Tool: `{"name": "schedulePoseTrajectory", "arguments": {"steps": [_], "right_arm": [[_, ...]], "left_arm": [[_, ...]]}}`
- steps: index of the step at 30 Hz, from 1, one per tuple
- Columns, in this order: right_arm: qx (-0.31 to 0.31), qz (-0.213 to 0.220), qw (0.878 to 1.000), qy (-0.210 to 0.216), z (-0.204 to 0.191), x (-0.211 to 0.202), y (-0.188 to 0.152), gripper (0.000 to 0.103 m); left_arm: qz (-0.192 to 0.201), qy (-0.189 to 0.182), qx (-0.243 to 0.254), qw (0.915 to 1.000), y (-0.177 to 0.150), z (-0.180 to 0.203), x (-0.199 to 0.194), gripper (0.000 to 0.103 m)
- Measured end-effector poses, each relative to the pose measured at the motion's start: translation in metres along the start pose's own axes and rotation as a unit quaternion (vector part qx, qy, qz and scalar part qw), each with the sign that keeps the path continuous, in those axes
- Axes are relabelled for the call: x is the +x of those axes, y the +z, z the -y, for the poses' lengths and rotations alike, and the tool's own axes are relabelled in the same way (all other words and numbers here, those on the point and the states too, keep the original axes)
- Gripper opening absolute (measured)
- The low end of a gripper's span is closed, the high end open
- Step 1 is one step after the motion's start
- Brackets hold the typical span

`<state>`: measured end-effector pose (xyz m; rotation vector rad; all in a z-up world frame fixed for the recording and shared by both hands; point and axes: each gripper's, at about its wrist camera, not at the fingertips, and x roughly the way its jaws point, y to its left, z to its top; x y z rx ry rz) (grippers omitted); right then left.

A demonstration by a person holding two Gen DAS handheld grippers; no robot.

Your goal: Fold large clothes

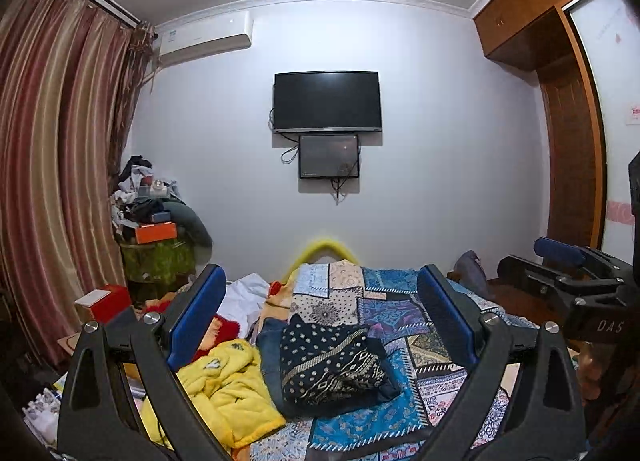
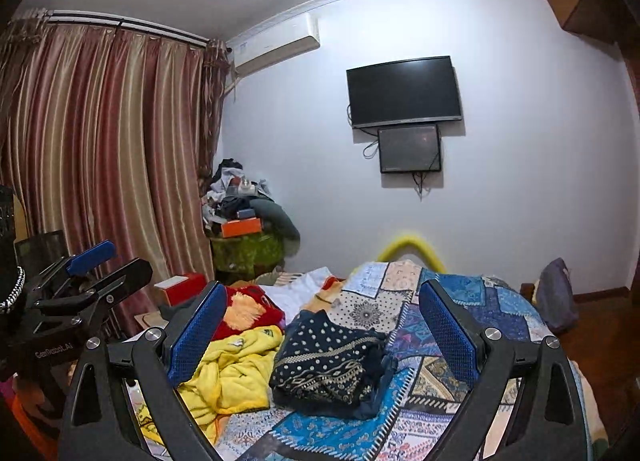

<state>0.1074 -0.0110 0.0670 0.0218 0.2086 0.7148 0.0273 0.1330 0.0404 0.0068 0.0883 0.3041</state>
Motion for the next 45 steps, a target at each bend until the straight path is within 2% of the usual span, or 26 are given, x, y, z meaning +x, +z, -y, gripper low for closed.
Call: {"name": "schedulePoseTrajectory", "arguments": {"steps": [6, 10, 13, 45], "right_arm": [[-0.001, -0.027, 0.999, -0.021, -0.003, -0.005, -0.014, 0.096], [-0.003, -0.041, 0.999, -0.034, -0.004, -0.003, -0.02, 0.097], [-0.002, -0.053, 0.998, -0.03, -0.003, -0.002, -0.023, 0.097], [0.007, -0.058, 0.997, -0.044, 0.005, 0.005, -0.027, 0.098]], "left_arm": [[-0.018, -0.011, -0.015, 0.9997, -0.011, 0.0, 0.001, 0.098], [-0.026, -0.002, -0.013, 0.9996, -0.015, -0.001, 0.004, 0.098], [-0.031, -0.003, -0.015, 0.9994, -0.019, -0.002, 0.006, 0.098], [-0.06, -0.008, -0.03, 0.9977, -0.027, -0.007, 0.018, 0.103]]}}
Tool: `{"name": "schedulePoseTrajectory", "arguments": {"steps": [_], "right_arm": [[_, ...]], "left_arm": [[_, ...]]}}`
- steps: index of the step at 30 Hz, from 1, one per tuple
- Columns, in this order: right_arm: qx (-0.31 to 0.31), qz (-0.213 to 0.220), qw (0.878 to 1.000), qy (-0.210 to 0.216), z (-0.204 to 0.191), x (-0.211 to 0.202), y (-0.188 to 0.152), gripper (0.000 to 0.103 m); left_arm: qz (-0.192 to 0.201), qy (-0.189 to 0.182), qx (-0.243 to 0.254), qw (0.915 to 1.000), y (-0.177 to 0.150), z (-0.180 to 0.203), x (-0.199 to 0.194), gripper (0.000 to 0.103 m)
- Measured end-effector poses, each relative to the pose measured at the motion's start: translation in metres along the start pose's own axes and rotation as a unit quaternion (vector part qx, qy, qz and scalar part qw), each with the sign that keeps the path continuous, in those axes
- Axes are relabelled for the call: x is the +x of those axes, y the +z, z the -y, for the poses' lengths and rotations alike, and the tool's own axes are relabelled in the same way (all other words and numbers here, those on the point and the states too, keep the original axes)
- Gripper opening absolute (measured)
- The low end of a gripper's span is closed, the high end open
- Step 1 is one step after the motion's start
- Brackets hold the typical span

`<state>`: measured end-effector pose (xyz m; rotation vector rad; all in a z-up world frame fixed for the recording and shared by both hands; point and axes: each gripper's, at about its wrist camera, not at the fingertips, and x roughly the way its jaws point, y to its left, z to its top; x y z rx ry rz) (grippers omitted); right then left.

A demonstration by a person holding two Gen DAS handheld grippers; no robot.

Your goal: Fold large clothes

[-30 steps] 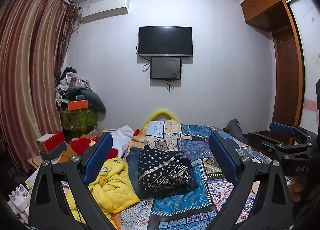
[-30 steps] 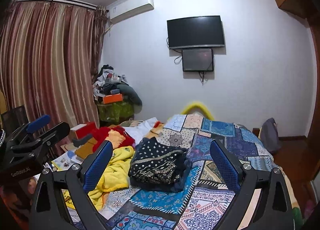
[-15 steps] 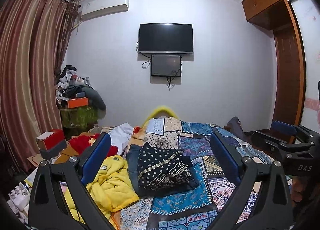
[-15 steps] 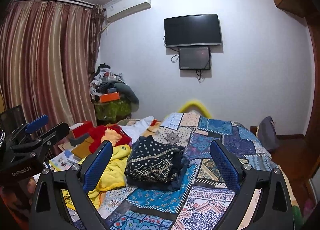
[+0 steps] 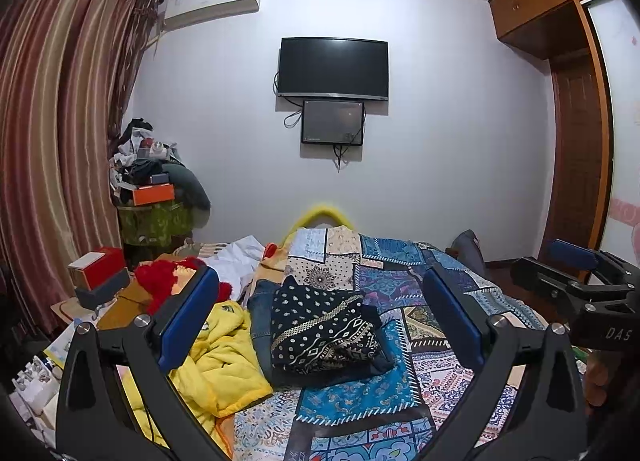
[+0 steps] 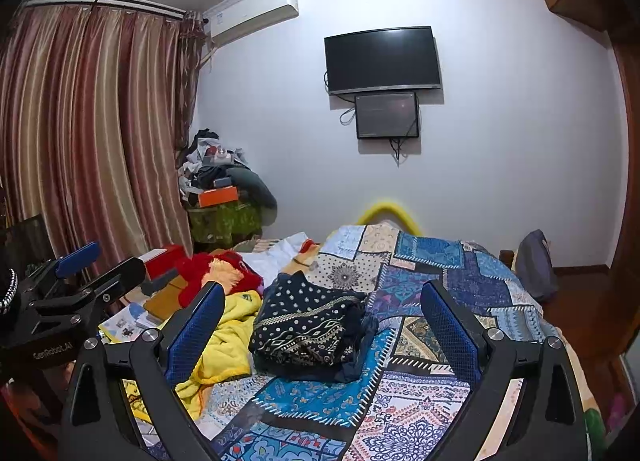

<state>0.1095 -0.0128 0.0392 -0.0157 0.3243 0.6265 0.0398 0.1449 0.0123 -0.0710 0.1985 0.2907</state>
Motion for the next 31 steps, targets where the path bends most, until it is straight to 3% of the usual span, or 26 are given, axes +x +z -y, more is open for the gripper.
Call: {"name": "schedulePoseTrajectory", "arguments": {"steps": [9, 31], "right_arm": [[-0.001, 0.006, 1.0, -0.004, -0.0023, -0.0017, -0.0019, 0.103], [0.005, 0.008, 1.0, -0.014, -0.0013, -0.0007, -0.0024, 0.103]], "left_arm": [[-0.007, -0.012, -0.004, 0.9999, -0.001, -0.0014, 0.0001, 0.103], [-0.02, -0.03, -0.002, 0.9993, -0.0054, -0.0049, 0.004, 0.103]]}}
